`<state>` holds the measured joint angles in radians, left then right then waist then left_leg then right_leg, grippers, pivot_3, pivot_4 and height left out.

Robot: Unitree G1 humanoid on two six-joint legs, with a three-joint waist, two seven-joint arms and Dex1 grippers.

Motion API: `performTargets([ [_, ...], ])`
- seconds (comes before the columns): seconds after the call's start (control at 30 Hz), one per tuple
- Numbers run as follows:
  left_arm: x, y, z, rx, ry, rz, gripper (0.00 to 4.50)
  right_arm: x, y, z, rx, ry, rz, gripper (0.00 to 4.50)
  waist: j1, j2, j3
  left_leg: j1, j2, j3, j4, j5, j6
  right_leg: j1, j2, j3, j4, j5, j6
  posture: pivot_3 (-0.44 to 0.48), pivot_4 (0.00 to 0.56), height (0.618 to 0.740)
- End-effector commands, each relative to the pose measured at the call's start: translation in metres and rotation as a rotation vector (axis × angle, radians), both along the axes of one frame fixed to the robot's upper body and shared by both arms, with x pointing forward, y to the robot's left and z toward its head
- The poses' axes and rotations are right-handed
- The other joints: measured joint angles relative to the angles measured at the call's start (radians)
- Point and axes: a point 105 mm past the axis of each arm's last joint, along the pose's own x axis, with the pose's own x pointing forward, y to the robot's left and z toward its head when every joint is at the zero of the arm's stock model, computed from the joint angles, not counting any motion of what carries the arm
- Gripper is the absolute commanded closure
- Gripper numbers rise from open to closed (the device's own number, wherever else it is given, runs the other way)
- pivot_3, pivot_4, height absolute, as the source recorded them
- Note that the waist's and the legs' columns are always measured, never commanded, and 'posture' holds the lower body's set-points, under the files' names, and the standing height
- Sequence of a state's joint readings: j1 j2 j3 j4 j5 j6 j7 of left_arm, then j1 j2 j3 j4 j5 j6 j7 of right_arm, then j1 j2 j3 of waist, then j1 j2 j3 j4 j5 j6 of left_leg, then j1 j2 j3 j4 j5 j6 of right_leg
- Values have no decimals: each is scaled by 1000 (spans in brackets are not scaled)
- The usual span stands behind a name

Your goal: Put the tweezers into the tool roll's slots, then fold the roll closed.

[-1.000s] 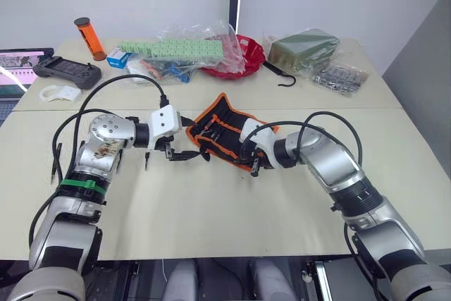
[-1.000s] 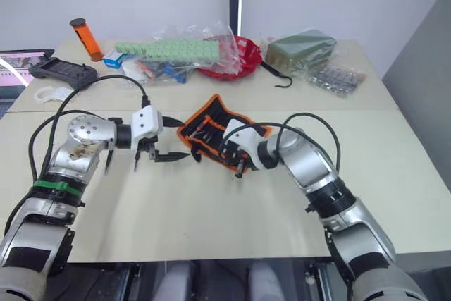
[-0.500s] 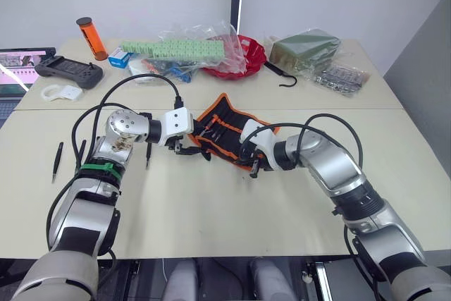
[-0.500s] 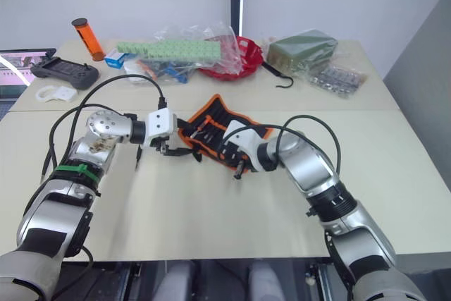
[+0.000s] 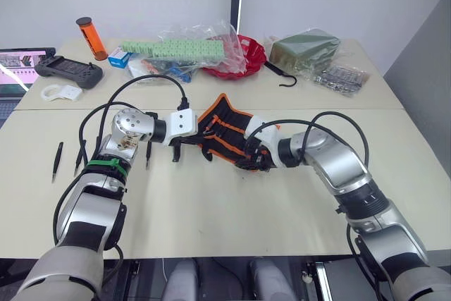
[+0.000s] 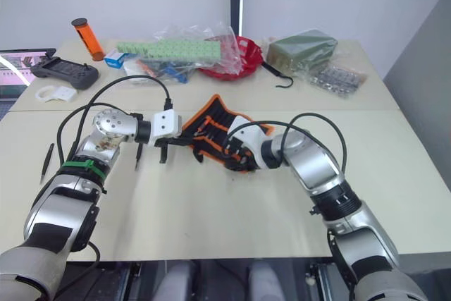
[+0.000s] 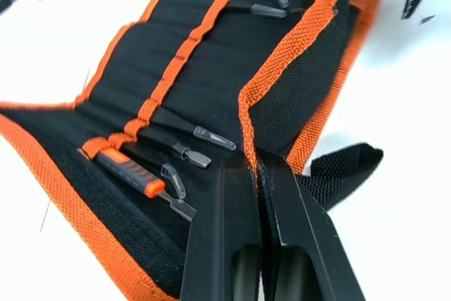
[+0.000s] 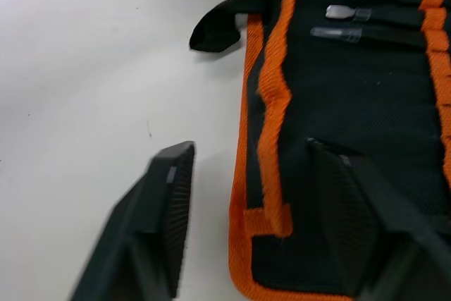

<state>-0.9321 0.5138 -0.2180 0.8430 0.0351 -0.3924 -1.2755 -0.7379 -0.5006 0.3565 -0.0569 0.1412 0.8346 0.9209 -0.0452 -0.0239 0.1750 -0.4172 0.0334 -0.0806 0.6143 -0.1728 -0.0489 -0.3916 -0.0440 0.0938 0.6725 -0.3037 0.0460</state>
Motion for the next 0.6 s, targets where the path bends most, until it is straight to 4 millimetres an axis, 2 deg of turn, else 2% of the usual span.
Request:
performTargets([
  [0.03,-5,-2,15,-34,-48,-36,4500,-1,0,22,52,-68,16,862,0,0,0,0,0,0,0,0,0,0,0,0,0,0,0,0,150,740],
  [0.23,-10,4,8,-18,-35,-31,4500,-3,-3,15,58,-19,-5,862,0,0,0,0,0,0,0,0,0,0,0,0,1,0,0,0,150,740],
  [0.33,-10,6,5,-13,-30,-20,4500,-3,-5,16,62,-19,-11,1693,0,0,0,0,0,0,0,0,0,0,0,0,1,0,0,0,150,740],
  [0.5,-9,9,-3,-15,-18,14,4500,-12,-12,14,65,5,1,3376,1,0,0,0,0,-1,0,0,0,0,0,0,1,0,0,0,150,740],
  [0.6,-11,5,2,-74,7,20,4500,-16,-12,9,70,16,1,4402,0,0,0,0,0,-1,1,0,0,0,0,0,1,0,0,0,150,740],
])
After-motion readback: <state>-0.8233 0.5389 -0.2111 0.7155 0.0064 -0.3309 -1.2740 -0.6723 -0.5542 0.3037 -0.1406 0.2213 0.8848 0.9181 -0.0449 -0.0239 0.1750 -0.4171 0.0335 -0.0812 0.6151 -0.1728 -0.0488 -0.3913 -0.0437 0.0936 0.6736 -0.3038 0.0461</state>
